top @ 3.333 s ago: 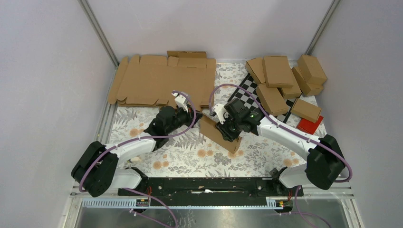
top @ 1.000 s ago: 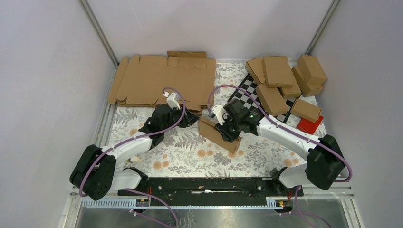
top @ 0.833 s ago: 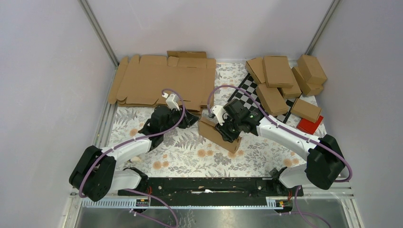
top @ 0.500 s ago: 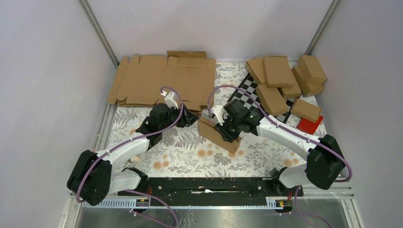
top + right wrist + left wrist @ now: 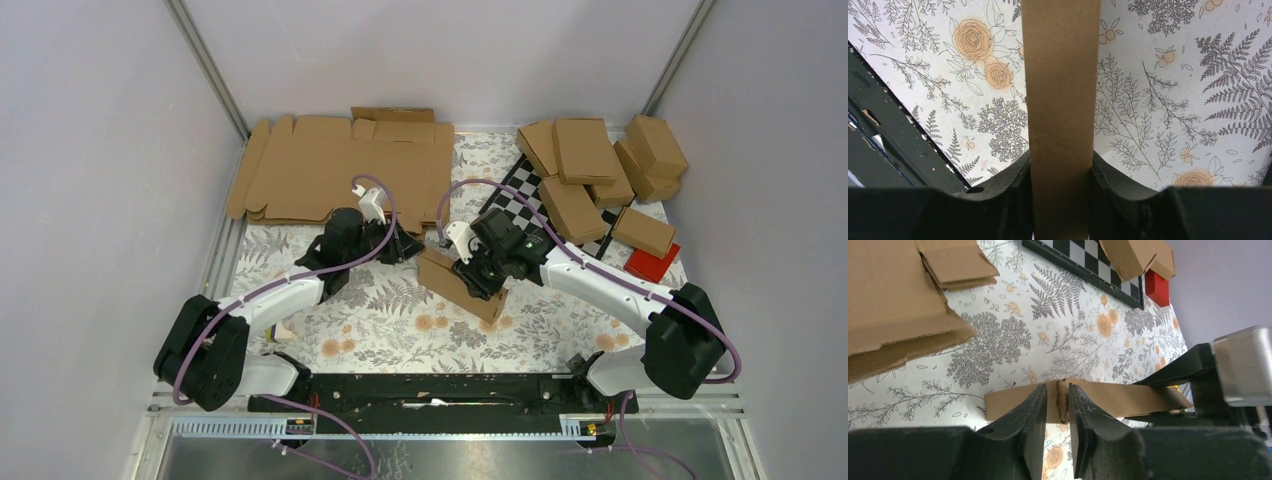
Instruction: Fold the paper box
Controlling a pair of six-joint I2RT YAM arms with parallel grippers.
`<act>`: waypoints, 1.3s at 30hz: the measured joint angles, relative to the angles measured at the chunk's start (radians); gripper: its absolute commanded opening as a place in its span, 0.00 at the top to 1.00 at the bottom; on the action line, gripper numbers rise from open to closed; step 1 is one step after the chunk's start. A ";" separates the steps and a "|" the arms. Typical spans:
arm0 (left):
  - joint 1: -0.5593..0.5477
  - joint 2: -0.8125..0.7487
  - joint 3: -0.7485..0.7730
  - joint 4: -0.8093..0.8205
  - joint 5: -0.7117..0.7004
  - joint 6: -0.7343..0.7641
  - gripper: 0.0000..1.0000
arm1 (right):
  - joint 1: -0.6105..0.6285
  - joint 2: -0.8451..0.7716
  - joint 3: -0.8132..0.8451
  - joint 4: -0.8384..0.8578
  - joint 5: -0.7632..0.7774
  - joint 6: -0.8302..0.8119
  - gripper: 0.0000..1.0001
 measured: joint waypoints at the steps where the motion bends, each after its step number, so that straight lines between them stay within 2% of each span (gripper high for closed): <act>1: 0.000 0.012 -0.009 0.004 0.007 0.001 0.76 | 0.000 0.000 0.000 0.000 0.001 0.000 0.58; 6: 0.005 0.030 -0.028 0.060 0.029 0.005 0.77 | 0.000 0.000 0.000 -0.003 0.002 0.011 0.35; 8: 0.005 0.031 -0.031 0.071 0.028 0.013 0.77 | 0.000 -0.001 0.000 -0.004 0.006 0.018 0.29; 14: 0.005 0.032 -0.032 0.076 0.021 0.031 0.78 | 0.000 -0.041 0.013 -0.014 0.010 0.041 0.23; 16: 0.005 0.032 -0.032 0.078 0.018 0.035 0.78 | 0.000 -0.079 0.024 -0.020 0.021 0.054 0.29; 17: 0.004 0.032 -0.032 0.079 0.017 0.037 0.78 | 0.000 -0.100 0.030 -0.021 0.030 0.061 0.38; 18: 0.004 0.032 -0.032 0.079 0.016 0.040 0.79 | 0.000 -0.126 0.040 -0.026 0.044 0.072 0.61; 19: 0.004 0.032 -0.033 0.080 0.014 0.042 0.79 | 0.000 -0.148 0.047 -0.029 0.054 0.077 0.77; 21: 0.004 0.032 -0.034 0.084 0.013 0.044 0.79 | 0.000 -0.208 0.066 -0.046 0.075 0.113 0.99; 25: 0.004 0.032 -0.040 0.097 0.013 0.047 0.80 | 0.000 -0.292 0.070 -0.077 0.111 0.194 1.00; 30: 0.003 0.030 -0.045 0.106 0.011 0.048 0.81 | 0.000 -0.338 0.070 -0.145 0.245 0.349 1.00; 39: -0.012 0.024 -0.046 0.103 -0.002 0.049 0.81 | 0.000 -0.315 -0.031 -0.195 0.228 0.514 1.00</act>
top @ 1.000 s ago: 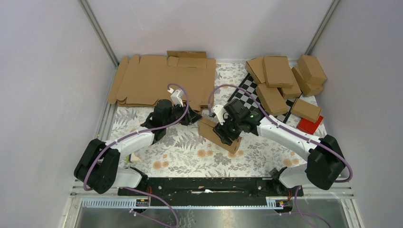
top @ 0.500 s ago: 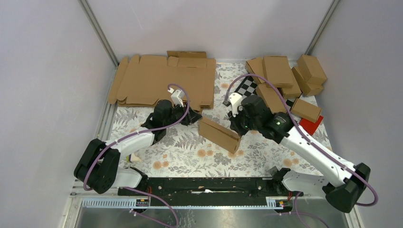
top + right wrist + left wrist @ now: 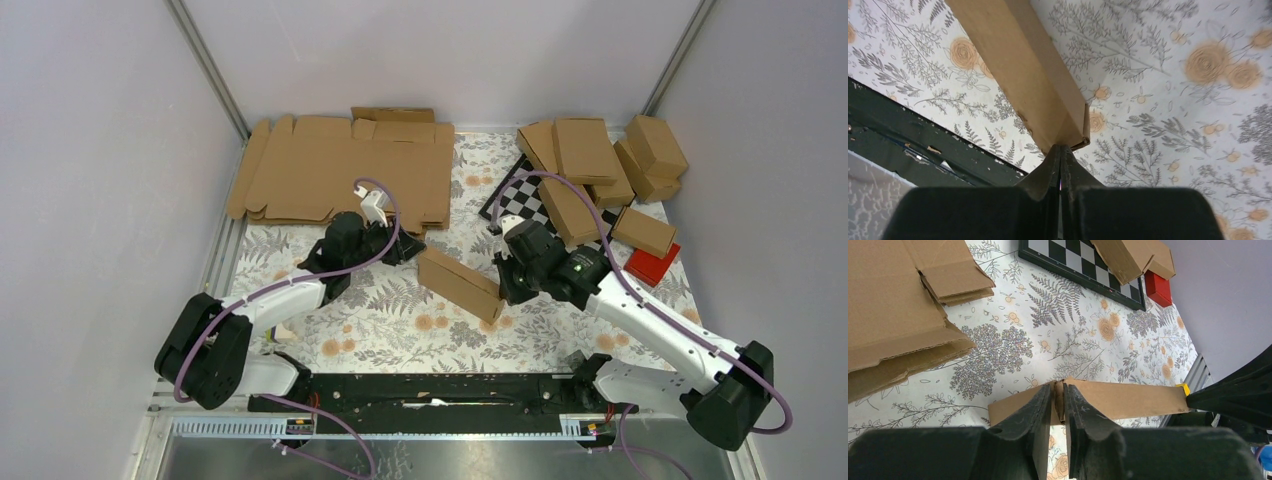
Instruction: Fold the paper box
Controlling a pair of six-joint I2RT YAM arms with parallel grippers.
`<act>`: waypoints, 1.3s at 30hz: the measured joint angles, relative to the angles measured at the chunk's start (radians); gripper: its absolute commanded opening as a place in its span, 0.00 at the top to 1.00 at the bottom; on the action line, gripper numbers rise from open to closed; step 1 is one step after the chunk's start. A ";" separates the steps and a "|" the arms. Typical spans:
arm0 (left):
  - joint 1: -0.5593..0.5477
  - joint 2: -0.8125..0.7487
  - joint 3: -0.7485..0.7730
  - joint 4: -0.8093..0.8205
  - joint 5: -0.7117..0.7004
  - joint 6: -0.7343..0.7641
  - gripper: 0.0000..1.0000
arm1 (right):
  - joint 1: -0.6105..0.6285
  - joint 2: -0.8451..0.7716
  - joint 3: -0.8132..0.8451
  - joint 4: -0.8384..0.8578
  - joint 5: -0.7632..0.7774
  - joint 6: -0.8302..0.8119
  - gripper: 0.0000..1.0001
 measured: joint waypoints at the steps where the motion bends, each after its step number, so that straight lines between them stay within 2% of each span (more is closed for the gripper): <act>1: -0.004 0.000 0.000 -0.001 -0.005 0.000 0.82 | 0.000 0.002 -0.018 0.006 -0.013 0.010 1.00; 8: -0.023 -0.002 0.000 -0.002 -0.050 0.002 0.82 | -0.001 0.015 -0.027 0.015 -0.018 0.048 1.00; 17: -0.064 -0.005 0.000 0.002 -0.095 0.005 0.83 | -0.001 0.035 0.066 -0.023 -0.035 0.040 0.98; 25: -0.077 -0.006 0.001 -0.002 -0.107 0.014 0.83 | -0.001 0.092 0.022 0.024 -0.076 0.032 0.96; 27: -0.079 -0.007 0.001 -0.002 -0.109 0.019 0.83 | -0.001 0.095 0.027 0.020 -0.079 0.027 0.86; 28: -0.080 -0.007 0.002 -0.002 -0.111 0.022 0.83 | -0.001 0.098 0.033 0.015 -0.077 0.024 0.73; 29: -0.080 -0.007 0.002 -0.002 -0.113 0.024 0.83 | -0.001 0.101 0.040 0.009 -0.073 0.020 0.49; 30: -0.081 -0.007 0.003 -0.002 -0.114 0.026 0.83 | -0.001 0.104 0.048 0.006 -0.072 0.014 0.39; 37: -0.088 -0.006 0.008 -0.009 -0.113 0.038 0.83 | 0.000 0.099 0.147 -0.002 -0.044 -0.046 0.04; 39: -0.088 -0.006 0.008 -0.009 -0.112 0.043 0.83 | 0.000 0.102 0.171 -0.001 -0.055 -0.076 0.01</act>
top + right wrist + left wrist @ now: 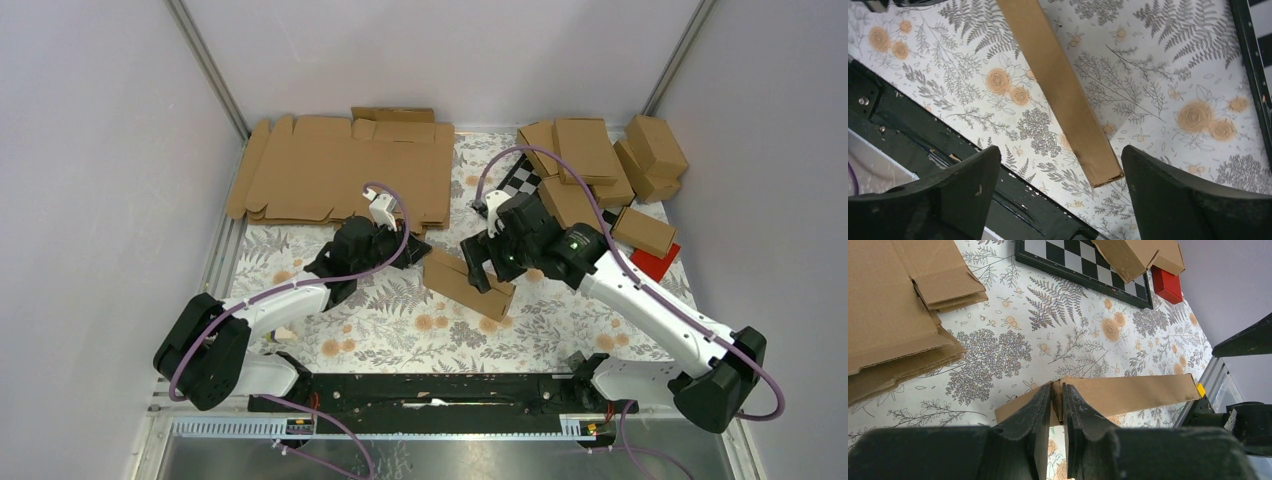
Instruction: Fold the paper box
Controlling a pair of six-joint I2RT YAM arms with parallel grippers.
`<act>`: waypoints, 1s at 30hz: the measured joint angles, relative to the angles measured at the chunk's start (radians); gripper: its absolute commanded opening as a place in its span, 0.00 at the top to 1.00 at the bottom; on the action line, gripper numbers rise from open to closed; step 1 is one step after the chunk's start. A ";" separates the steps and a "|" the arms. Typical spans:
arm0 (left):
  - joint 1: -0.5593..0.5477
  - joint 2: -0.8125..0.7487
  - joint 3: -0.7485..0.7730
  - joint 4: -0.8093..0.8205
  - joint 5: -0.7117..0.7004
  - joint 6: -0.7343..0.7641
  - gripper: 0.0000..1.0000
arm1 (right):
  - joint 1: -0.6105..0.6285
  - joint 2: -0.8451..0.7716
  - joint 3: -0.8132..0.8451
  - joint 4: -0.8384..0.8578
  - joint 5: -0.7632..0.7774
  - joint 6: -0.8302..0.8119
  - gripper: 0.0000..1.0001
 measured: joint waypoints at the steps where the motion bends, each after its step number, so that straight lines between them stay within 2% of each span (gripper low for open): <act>1: 0.000 0.000 0.000 0.001 0.001 0.002 0.83 | 0.000 0.007 0.010 0.001 -0.012 -0.017 0.00; 9: -0.002 0.000 -0.002 0.006 0.024 0.009 0.82 | 0.000 0.226 0.035 0.057 -0.046 -0.085 0.00; 11: -0.002 0.000 -0.002 0.007 0.028 0.009 0.81 | 0.000 0.290 0.036 0.060 -0.045 -0.090 0.05; 13: -0.002 0.000 -0.002 0.007 0.030 0.009 0.78 | 0.000 0.339 0.036 0.061 -0.047 -0.095 0.13; 17: -0.003 0.000 -0.002 0.004 0.034 0.010 0.77 | 0.000 0.385 0.036 0.068 -0.055 -0.106 0.49; 18: -0.003 0.000 -0.002 0.003 0.035 0.010 0.76 | 0.000 0.388 0.036 0.068 -0.061 -0.110 0.52; 24: -0.003 -0.004 -0.002 -0.003 0.029 0.019 0.51 | 0.011 0.389 0.037 0.075 -0.085 -0.122 0.61; 26: -0.003 -0.023 -0.009 -0.029 0.025 0.024 0.45 | 0.011 0.389 0.038 0.075 -0.074 -0.122 0.65; 30: -0.006 -0.091 -0.041 -0.079 0.017 0.024 0.38 | 0.008 0.389 0.042 0.073 -0.031 -0.124 0.65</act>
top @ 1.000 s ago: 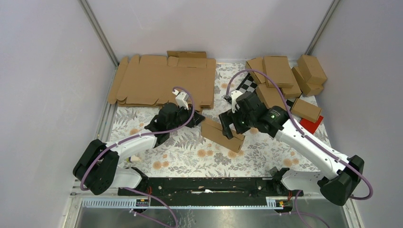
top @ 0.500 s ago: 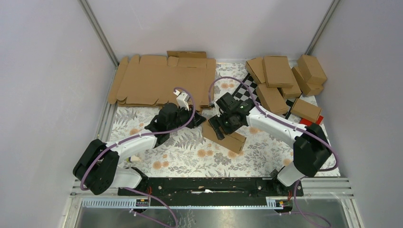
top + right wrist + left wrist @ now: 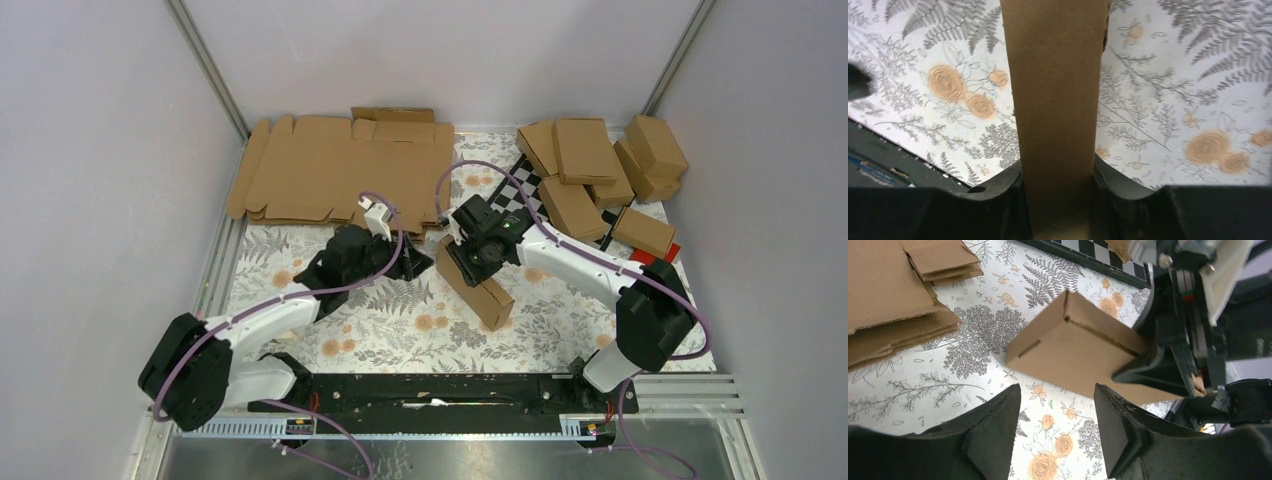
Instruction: Fold the paper box
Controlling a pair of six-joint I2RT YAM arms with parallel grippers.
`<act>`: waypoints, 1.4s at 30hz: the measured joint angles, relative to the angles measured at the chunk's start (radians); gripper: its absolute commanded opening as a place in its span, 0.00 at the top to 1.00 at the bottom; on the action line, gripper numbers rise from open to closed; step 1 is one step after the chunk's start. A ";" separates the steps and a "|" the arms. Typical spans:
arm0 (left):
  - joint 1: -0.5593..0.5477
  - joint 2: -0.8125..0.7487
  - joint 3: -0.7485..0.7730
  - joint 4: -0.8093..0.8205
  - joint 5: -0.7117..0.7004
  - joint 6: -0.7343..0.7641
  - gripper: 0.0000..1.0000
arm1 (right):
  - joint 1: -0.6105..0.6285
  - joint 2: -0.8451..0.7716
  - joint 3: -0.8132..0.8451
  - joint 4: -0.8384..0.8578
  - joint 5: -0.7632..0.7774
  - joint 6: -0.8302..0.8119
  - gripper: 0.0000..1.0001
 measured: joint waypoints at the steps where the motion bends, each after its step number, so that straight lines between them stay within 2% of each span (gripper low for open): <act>1: 0.000 -0.021 -0.008 -0.007 -0.004 -0.001 0.37 | 0.000 0.000 0.006 -0.003 0.020 -0.002 0.65; 5: -0.003 -0.128 -0.047 -0.024 -0.042 -0.013 0.33 | -0.001 0.000 0.056 -0.050 0.134 -0.020 0.66; 8: -0.003 -0.221 -0.082 -0.026 -0.087 -0.017 0.32 | -0.001 -0.002 0.103 -0.076 0.254 -0.029 0.60; 12: -0.003 -0.302 -0.128 -0.008 -0.132 -0.019 0.32 | -0.002 -0.001 0.171 -0.113 0.487 -0.035 0.60; 17: -0.003 -0.311 -0.173 0.018 -0.167 -0.006 0.33 | -0.031 0.034 0.279 -0.151 0.780 -0.042 0.59; 23: -0.003 -0.269 -0.218 0.104 -0.170 0.020 0.35 | -0.151 0.104 0.364 -0.168 1.059 -0.048 0.60; 27: -0.003 -0.242 -0.252 0.159 -0.170 0.038 0.35 | -0.229 0.129 0.387 -0.008 1.149 -0.192 0.60; 31: -0.003 -0.241 -0.276 0.185 -0.171 0.042 0.35 | -0.311 0.242 0.465 0.321 1.208 -0.460 0.59; 32: -0.003 -0.245 -0.279 0.185 -0.172 0.042 0.35 | -0.331 0.276 0.480 0.402 1.214 -0.522 0.57; 33: -0.003 -0.248 -0.282 0.190 -0.175 0.043 0.35 | -0.360 0.326 0.502 0.516 1.220 -0.609 0.37; 34: -0.003 -0.254 -0.284 0.192 -0.178 0.045 0.35 | -0.384 0.370 0.520 0.594 1.219 -0.671 0.06; 35: -0.003 -0.264 -0.286 0.193 -0.182 0.047 0.35 | -0.410 0.423 0.551 0.670 1.221 -0.738 0.01; 39: -0.003 -0.286 -0.293 0.204 -0.192 0.050 0.34 | -0.492 0.646 0.730 0.881 1.230 -0.946 0.00; 42: -0.003 -0.296 -0.296 0.208 -0.203 0.054 0.34 | -0.512 0.705 0.768 0.867 1.221 -0.955 0.00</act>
